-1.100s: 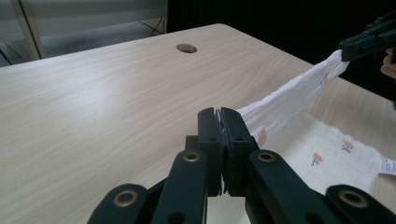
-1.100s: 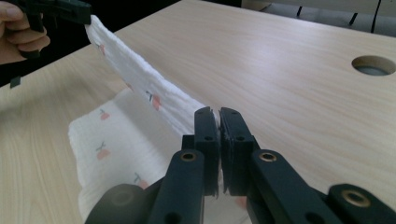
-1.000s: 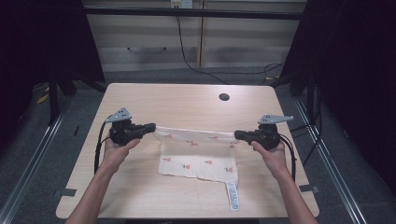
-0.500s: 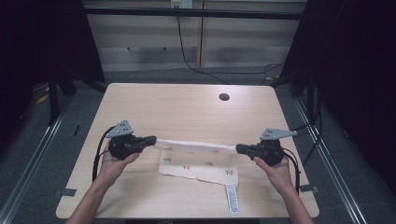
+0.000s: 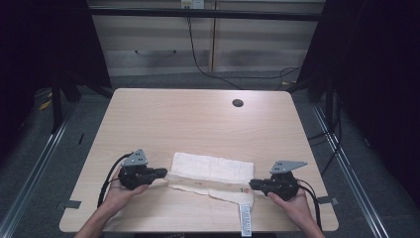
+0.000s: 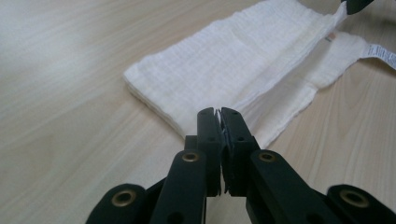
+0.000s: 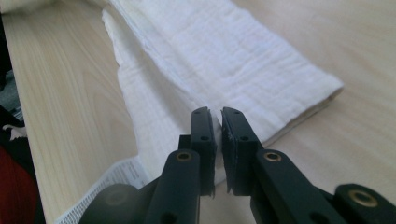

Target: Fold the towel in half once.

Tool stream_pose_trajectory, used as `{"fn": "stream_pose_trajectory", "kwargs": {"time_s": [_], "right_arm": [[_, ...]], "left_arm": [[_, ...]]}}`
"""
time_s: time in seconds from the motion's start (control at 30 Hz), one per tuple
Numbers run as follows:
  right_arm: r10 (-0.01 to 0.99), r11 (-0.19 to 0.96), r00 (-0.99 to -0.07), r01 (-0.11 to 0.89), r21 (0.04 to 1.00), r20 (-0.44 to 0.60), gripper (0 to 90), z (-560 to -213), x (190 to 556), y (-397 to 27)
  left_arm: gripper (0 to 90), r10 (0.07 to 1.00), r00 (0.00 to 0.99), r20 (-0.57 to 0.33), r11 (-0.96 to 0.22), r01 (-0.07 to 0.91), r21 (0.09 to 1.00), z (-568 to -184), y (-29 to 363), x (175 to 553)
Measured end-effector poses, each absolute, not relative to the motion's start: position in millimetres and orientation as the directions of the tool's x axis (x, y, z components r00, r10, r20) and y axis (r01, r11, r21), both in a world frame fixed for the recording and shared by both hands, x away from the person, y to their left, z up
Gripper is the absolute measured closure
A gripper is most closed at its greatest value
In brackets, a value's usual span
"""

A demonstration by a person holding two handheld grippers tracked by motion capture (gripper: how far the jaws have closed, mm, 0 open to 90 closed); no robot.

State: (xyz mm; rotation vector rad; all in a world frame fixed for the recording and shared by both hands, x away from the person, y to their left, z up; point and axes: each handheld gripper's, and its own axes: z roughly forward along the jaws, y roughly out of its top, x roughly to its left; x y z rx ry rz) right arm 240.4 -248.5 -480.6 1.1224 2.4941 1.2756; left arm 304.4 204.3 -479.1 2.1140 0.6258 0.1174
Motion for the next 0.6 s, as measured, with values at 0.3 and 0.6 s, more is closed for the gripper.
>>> {"fn": "stream_pose_trajectory", "kwargs": {"time_s": [0.3,0.6], "right_arm": [[0.676,0.360,-0.702,0.579,0.731,0.223,75.8,-489,232,-253],[0.700,0.302,-0.679,0.562,0.770,0.221,69.2,-479,233,-259]], "left_arm": [[76.6,0.473,0.866,-0.163,-0.490,0.412,0.768,-489,202,297],[66.3,0.476,0.857,-0.199,-0.443,0.429,0.787,-485,213,300]]}}
